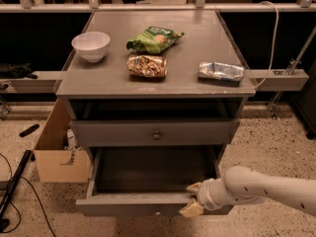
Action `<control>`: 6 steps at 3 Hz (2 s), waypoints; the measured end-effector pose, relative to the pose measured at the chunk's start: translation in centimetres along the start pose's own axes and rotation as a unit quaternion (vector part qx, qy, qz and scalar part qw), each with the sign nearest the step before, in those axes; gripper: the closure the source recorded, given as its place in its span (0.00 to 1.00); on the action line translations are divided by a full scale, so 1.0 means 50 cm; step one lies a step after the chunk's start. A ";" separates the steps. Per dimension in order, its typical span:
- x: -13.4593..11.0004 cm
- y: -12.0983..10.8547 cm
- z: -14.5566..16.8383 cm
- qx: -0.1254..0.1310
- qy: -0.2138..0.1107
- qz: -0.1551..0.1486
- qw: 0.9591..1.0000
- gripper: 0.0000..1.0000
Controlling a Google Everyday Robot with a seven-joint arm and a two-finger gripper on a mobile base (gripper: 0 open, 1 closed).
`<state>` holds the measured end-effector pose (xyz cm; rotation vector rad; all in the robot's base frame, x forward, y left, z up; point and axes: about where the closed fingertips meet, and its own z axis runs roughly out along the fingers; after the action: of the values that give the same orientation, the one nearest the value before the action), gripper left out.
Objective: Open middle drawer
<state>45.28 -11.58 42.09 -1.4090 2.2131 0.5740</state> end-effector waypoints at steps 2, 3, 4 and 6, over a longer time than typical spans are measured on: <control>0.000 0.000 0.002 0.000 0.000 0.000 1.000 0.96; 0.014 0.018 0.016 -0.012 0.003 0.011 1.000 1.00; 0.018 0.033 0.011 -0.018 0.003 0.019 1.000 1.00; 0.022 0.047 0.004 -0.021 0.004 0.022 1.000 1.00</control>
Offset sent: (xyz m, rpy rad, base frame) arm 0.0010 0.0025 -0.0067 0.0005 0.0008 0.0012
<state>42.75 -11.33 41.54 -1.3890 2.2561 0.6351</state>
